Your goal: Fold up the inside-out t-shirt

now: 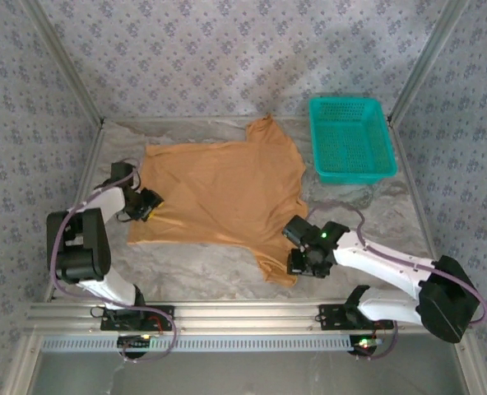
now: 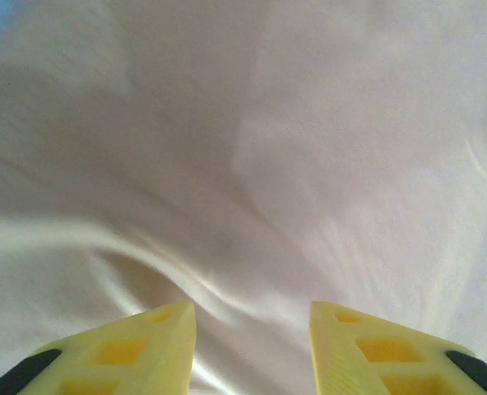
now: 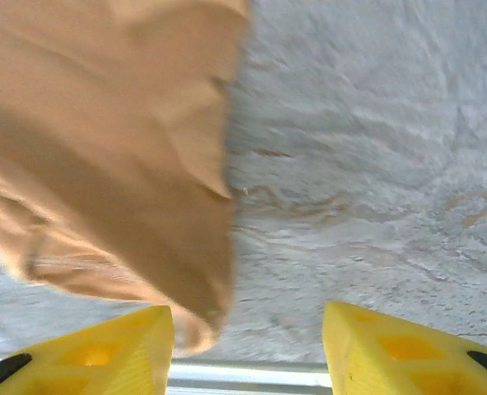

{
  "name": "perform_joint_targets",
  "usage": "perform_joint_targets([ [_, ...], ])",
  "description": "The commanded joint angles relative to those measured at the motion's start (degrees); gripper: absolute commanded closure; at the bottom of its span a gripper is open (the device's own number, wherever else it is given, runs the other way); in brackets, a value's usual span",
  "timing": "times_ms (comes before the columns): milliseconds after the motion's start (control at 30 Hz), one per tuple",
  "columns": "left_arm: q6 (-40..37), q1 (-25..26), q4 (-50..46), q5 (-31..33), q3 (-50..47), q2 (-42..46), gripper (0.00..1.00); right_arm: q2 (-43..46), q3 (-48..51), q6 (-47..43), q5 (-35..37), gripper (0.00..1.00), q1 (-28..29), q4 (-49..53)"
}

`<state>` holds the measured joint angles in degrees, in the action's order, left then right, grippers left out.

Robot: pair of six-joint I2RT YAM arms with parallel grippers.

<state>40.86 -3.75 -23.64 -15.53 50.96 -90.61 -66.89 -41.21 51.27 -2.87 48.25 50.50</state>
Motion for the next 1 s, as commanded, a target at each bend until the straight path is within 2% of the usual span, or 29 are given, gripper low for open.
perform_joint_targets([
  [0, -2.8, 1.0, -7.5, 4.9, 0.8, 6.2, 0.58, 0.4, -7.0, -2.6, 2.3, 0.43, -0.5, 5.1],
  [67, -3.2, 0.8, -9.4, 7.9, 0.1, 10.0, 0.56, -0.6, -10.1, -5.0, 1.6, 0.39, -3.2, 2.9],
  [133, -2.9, 0.3, -9.2, 8.3, -1.1, 12.6, 0.54, -3.3, -12.1, -7.6, -1.5, 0.39, -7.6, -1.8],
  [233, -1.0, -2.1, -5.9, 2.9, -4.4, 13.0, 0.53, -11.7, -15.2, -11.5, -8.0, 0.38, -15.3, -10.4],
  [333, 0.2, -4.5, -2.5, -2.0, -7.5, 9.8, 0.53, -22.1, -20.1, -13.2, -10.1, 0.38, -20.7, -15.4],
  [533, 0.3, -10.7, -0.3, -4.3, -10.9, 6.4, 0.54, -34.5, -25.0, -14.7, -10.2, 0.38, -25.1, -17.7],
  [600, 0.1, -12.4, -0.7, -4.3, -11.7, 7.4, 0.54, -35.8, -24.1, -14.8, -9.0, 0.38, -26.1, -17.5],
  [767, -0.5, -12.8, -5.2, -1.5, -10.8, 13.3, 0.54, -35.1, -21.6, -16.9, -6.7, 0.38, -27.6, -16.4],
  [867, -0.8, -12.8, -9.7, 0.7, -9.2, 18.9, 0.54, -31.5, -22.4, -18.0, -6.1, 0.35, -27.1, -13.9],
  [967, -1.6, -12.8, -14.9, 4.7, -8.0, 24.5, 0.54, -26.1, -22.4, -18.9, -5.1, 0.29, -24.7, -10.2],
])
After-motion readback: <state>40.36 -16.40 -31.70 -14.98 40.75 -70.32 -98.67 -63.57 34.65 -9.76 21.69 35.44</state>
